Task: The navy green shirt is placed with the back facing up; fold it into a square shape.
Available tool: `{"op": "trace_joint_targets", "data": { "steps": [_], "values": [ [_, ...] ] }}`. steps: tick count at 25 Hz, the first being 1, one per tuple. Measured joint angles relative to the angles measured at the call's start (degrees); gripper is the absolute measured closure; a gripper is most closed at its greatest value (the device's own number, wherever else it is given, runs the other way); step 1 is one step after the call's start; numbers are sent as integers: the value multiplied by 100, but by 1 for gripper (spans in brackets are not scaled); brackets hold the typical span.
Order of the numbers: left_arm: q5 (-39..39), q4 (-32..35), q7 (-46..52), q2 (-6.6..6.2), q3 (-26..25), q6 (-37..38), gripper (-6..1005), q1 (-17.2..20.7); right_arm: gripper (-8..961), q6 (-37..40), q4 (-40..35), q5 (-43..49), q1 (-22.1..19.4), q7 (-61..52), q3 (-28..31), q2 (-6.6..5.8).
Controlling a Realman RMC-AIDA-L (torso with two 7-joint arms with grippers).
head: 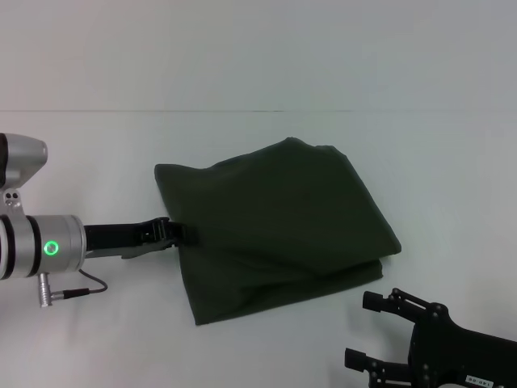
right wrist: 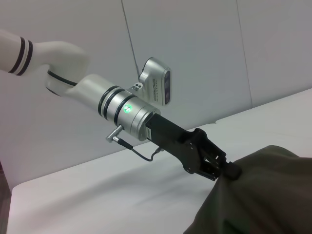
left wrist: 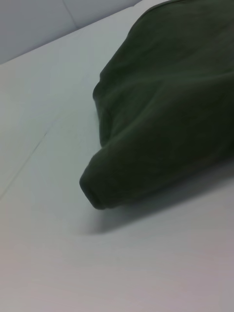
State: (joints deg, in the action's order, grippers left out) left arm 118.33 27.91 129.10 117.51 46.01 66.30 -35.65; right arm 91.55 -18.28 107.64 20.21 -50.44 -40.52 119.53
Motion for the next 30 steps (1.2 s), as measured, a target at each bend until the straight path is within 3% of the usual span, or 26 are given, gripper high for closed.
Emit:
{"op": "trace_joint_targets", "data": {
  "steps": [4, 7, 9, 13, 15, 22, 30],
  "values": [
    [4, -4, -95, -3, 0, 135, 746, -17, 8, 0, 0, -7, 12, -5, 0, 0],
    [28, -5, -142, -60, 9, 346, 803, -38, 8, -7, 0, -11, 17, -6, -12, 0],
    [38, -23, -110, -150, 44, 546, 840, -70, 8, -8, 0, -15, 18, -7, -18, 0],
    [109, -276, 22, -500, 127, 1211, 871, -208, 8, -4, 0, -16, 18, -9, -18, 0],
    [249, -340, 93, -587, 126, 1426, 879, -246, 8, 2, 0, -16, 18, -13, -13, 0],
    [667, -335, 263, -572, 135, 1586, 882, -280, 8, 8, 0, -24, 38, -15, -31, 14],
    [672, -122, 434, -539, 67, 421, 886, -275, 8, 26, 37, -12, 101, -12, -30, 20]
  ]
}}
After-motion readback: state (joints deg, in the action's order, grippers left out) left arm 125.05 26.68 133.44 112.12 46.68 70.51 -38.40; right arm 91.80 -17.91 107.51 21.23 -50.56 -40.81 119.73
